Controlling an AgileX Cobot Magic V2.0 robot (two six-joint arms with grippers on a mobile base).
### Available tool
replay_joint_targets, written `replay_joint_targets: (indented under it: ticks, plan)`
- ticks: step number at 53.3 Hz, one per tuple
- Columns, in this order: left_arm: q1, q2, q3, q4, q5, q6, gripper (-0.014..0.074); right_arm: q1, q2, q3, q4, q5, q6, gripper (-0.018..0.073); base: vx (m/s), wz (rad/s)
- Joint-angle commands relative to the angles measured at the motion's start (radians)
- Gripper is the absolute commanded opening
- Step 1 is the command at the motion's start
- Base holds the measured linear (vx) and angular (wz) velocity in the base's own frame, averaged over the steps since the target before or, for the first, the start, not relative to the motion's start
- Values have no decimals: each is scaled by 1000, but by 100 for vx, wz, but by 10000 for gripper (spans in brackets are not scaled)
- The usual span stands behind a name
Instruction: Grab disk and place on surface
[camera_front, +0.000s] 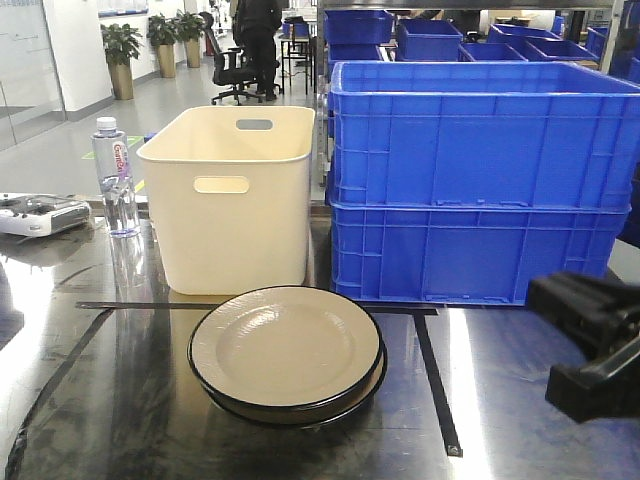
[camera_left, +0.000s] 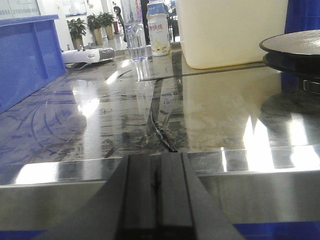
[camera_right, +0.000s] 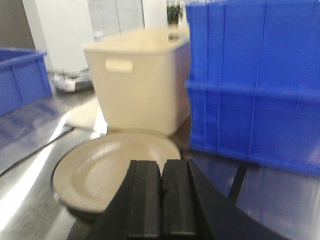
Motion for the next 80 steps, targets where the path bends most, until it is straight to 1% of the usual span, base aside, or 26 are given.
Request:
replay_joint_targets:
  ticks: [1,2,3,5,7,10,11,14,17,21,25,34,38,42,48,52,56,58,62,80]
  plan:
    - [-8,-12,13,3,-75,-10,-2,-2,-10,-34,-397,1,436,-9,0,0]
    - [-8,-12,13,3,-75,-10,-2,-2,-10,-34,-467,3,482,-9,0,0]
    - [-8,-12,13,3,-75,-10,-2,-2,-10,-34,-513,5,549,-9,0,0]
    - [-8,-12,13,3,-75,-10,-2,-2,-10,-34,-639,5,667,-9,0,0]
    - [-8,-12,13,3,-75,-10,-2,-2,-10,-34,-746,1,765,-9,0,0]
    - [-8,-12,13,3,-75,-10,-2,-2,-10,-34,-852,-7,848,-9,0,0]
    - [-8,-12,13,3,-75,-10,-2,-2,-10,-34,-873,-10,872,-9,0,0]
    - [-8,-12,13,3,-75,-10,-2,-2,-10,-29,-941,-29,911,-9,0,0]
    - [-8,-12,13,3,-75,-10,-2,-2,-10,-11,-973,-64,912,-9,0,0]
    - [-8,-12,13,3,-75,-10,-2,-2,-14,44,-977,-151,909,-9,0,0]
    - [-8,-12,13,3,-75,-10,-2,-3,-62,128,-976,-203,909,-9,0,0]
    - [-8,-12,13,3,-75,-10,-2,-7,-261,349,-981,-242,900,-9,0,0]
    - [-8,-12,13,3,-75,-10,-2,-46,-366,451,-970,-240,906,-9,0,0]
    - [-8,-12,13,3,-75,-10,-2,-123,-498,570,-950,-238,916,-9,0,0]
    - [-8,-12,13,3,-75,-10,-2,-212,-657,696,-965,-238,911,-9,0,0]
    - [-8,-12,13,3,-75,-10,-1,-245,-758,762,-991,-232,910,-9,0,0]
    - [-8,-12,13,3,-75,-10,-1,-263,-865,825,-1004,-231,909,-9,0,0]
    - [-8,-12,13,3,-75,-10,-1,-264,-898,845,-1004,-233,909,-9,0,0]
    - [-8,-12,13,3,-75,-10,-1,-259,-881,841,-1003,-207,911,-9,0,0]
    - [-8,-11,13,3,-75,-10,-1,-259,-889,841,-1003,-203,911,-9,0,0]
